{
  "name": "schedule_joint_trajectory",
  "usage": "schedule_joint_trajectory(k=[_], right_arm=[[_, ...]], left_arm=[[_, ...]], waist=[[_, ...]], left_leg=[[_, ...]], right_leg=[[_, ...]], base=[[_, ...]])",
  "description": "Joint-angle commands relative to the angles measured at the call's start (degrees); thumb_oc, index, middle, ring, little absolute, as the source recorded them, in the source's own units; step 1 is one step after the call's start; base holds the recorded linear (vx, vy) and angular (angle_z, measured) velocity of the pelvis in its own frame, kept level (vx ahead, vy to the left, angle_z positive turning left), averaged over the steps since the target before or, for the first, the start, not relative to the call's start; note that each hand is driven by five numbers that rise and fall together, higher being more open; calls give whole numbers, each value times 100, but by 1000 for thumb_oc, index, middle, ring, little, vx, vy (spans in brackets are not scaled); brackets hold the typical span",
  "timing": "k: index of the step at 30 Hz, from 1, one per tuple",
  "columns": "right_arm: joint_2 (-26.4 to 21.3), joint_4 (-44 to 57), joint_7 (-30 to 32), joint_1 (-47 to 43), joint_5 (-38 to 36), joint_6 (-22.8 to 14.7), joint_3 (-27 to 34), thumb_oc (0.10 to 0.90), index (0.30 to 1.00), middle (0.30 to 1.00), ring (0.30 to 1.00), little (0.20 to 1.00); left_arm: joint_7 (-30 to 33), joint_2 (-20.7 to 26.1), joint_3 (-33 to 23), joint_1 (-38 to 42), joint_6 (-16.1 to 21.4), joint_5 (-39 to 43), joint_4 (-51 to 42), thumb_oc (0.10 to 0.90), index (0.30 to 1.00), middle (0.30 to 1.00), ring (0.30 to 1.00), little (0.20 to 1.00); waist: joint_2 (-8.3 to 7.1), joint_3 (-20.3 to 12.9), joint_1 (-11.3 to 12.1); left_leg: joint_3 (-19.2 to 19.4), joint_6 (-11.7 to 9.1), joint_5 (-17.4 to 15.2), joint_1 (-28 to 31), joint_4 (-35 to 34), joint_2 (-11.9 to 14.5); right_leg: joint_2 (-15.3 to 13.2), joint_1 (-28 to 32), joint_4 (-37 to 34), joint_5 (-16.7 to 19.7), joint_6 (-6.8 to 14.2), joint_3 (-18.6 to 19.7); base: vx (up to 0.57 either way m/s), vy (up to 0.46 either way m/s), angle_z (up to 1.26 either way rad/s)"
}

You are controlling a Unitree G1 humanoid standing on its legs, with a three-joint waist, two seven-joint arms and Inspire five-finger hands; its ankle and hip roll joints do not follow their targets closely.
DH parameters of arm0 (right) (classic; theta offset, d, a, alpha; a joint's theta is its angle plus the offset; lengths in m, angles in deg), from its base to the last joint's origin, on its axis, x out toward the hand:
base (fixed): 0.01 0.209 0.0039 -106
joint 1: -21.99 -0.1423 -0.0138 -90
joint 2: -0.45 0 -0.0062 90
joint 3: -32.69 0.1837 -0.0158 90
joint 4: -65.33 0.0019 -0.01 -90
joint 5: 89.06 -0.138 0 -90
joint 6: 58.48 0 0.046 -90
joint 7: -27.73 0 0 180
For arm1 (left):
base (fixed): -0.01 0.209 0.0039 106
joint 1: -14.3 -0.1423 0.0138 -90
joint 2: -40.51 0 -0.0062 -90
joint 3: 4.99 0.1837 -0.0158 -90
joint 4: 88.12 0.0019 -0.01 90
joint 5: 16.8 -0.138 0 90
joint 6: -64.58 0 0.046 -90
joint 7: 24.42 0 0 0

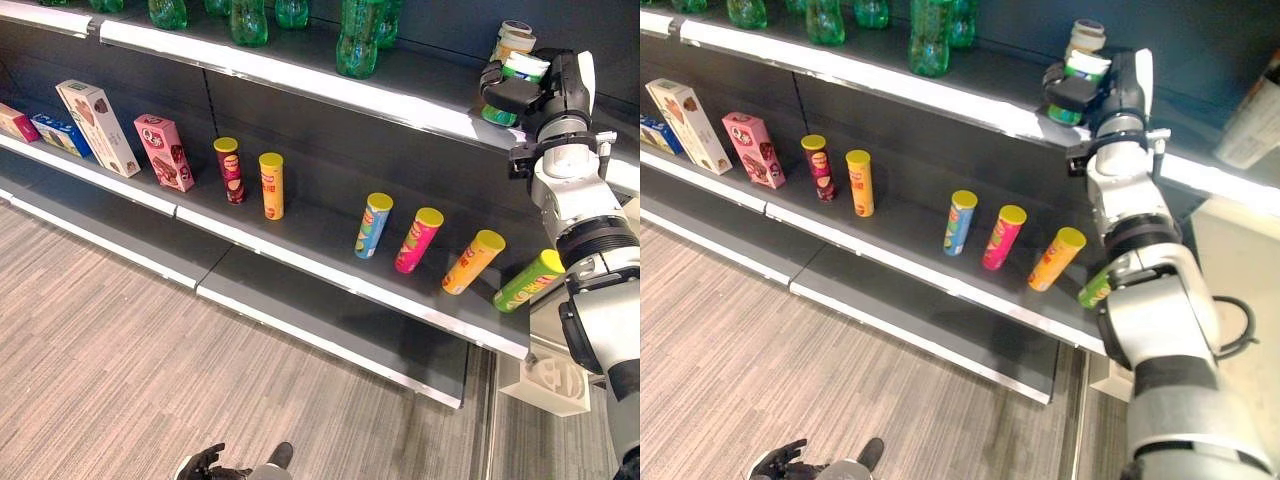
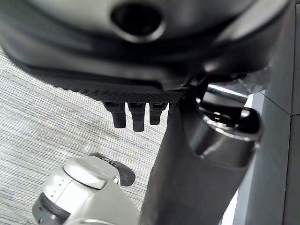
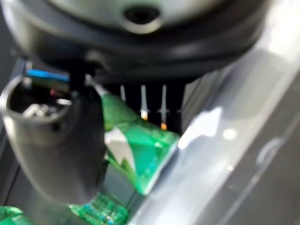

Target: Put the goods on the table back onto the shelves and tidy them up.

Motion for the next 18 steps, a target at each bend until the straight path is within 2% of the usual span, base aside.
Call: schedule_joint_trajectory(k=[1,9,10,11,18], right_arm=[[-169,-208,64,-814,145,-107,-620,400,300,300,300,300],[-101,-567,55,-836,251,2,-671,400,300,300,300,300],[-125,-645,67,-850,234,17,-639,569,554,554,554,554],[-132,-709,81,-878,244,25,-644,800,900,900,900,900],[-104,-672,87,-897,214,19,-678,800,900,900,900,900]], left_arm=[[97,277,327,288,215,-81,102,800,900,900,900,900],[114,306,337,298,230,-28,29,800,900,900,900,900],[124,313,343,288,221,-59,43,800,900,900,900,900],[127,320,348,276,214,-90,72,800,900,900,900,900],[134,344,342,285,215,-95,19,800,900,900,900,900]], waist=[[-173,-56,153],[-186,15,247],[-182,35,265],[-180,22,252],[-176,27,233]], left_leg=[[538,38,-556,-53,24,-139],[499,15,-555,-110,24,-122],[489,11,-546,-132,24,-124],[474,24,-528,-149,24,-144],[497,23,-580,-77,24,-132]], right_leg=[[-107,137,84,-278,220,-212],[-94,109,84,-305,210,-254],[-98,100,84,-298,216,-269],[-115,90,84,-277,225,-285],[-103,129,84,-304,218,-240]], base=[[9,0,6],[3,-3,6],[-17,2,11],[0,0,0],[0,0,0]])
